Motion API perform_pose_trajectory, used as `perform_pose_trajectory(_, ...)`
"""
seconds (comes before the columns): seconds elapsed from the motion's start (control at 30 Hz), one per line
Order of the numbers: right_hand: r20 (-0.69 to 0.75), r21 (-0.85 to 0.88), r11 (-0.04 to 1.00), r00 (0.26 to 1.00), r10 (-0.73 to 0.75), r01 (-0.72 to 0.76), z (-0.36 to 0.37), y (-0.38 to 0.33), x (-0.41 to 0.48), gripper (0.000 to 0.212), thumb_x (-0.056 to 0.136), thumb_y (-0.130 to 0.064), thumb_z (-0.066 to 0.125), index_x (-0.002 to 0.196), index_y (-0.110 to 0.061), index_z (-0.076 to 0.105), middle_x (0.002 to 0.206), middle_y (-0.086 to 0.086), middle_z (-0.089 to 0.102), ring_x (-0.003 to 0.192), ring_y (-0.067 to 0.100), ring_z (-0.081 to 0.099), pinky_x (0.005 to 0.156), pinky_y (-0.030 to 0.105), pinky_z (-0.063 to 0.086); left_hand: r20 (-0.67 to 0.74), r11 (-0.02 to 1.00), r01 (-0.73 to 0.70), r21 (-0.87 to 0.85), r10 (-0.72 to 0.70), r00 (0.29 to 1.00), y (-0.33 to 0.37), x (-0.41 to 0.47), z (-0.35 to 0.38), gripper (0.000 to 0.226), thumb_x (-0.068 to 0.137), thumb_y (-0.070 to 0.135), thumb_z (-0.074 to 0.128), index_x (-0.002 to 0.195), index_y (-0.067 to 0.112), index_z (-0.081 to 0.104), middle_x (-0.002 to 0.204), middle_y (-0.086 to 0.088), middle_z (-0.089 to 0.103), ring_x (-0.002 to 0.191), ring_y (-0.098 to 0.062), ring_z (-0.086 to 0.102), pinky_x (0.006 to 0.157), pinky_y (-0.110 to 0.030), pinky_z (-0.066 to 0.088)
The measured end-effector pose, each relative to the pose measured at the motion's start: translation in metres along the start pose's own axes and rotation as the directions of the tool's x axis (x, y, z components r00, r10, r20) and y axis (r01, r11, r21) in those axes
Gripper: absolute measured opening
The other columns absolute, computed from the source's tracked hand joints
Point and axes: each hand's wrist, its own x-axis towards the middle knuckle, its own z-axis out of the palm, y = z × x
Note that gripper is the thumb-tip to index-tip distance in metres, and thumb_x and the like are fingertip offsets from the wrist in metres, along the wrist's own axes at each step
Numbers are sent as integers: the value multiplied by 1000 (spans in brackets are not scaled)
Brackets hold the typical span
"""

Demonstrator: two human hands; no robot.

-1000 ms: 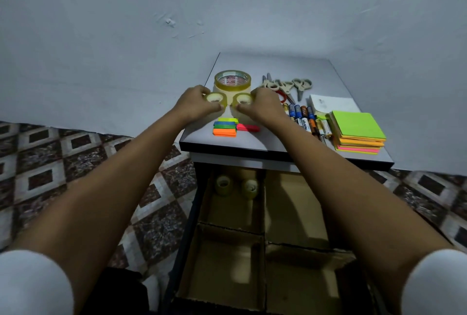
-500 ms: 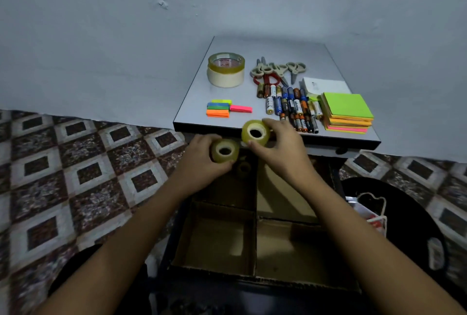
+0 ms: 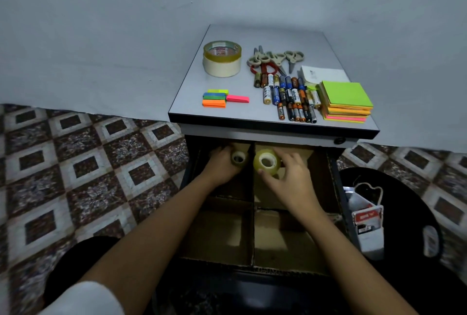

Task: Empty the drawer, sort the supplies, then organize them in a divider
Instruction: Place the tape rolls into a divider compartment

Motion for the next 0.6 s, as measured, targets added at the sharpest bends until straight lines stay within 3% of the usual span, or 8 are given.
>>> perform_pose_trajectory(0.17, 5, 0, 1000, 1000, 4, -4, 0, 3, 0, 59, 83, -29, 69, 136, -11, 47, 122, 6, 49, 113, 16, 47, 83, 11, 29, -1, 999, 29, -39, -29, 1000, 1, 9, 11, 40, 85, 24, 66, 120, 7, 56, 127, -15, 57, 119, -29, 52, 89, -22, 38)
perform_pose_trajectory(0.37, 20, 10, 1000, 1000, 4, -4, 1, 2, 1, 59, 84, -30, 68, 136, -12, 46, 124, 5, 48, 113, 14, 46, 82, 10, 27, -29, 998, 11, -59, -13, 999, 0, 13, 12, 43, 84, 22, 68, 123, 8, 56, 129, -15, 57, 121, -28, 51, 93, -27, 39)
perform_pose_trajectory(0.6, 14, 22, 1000, 1000, 0, 0, 0, -3, 4, 58, 84, -31, 67, 136, -14, 46, 126, 2, 47, 111, 10, 44, 83, 12, 30, -21, 994, 26, -107, -29, 999, -2, 11, 7, 57, 80, 23, 72, 131, 11, 49, 133, -12, 54, 123, -28, 49, 95, -28, 39)
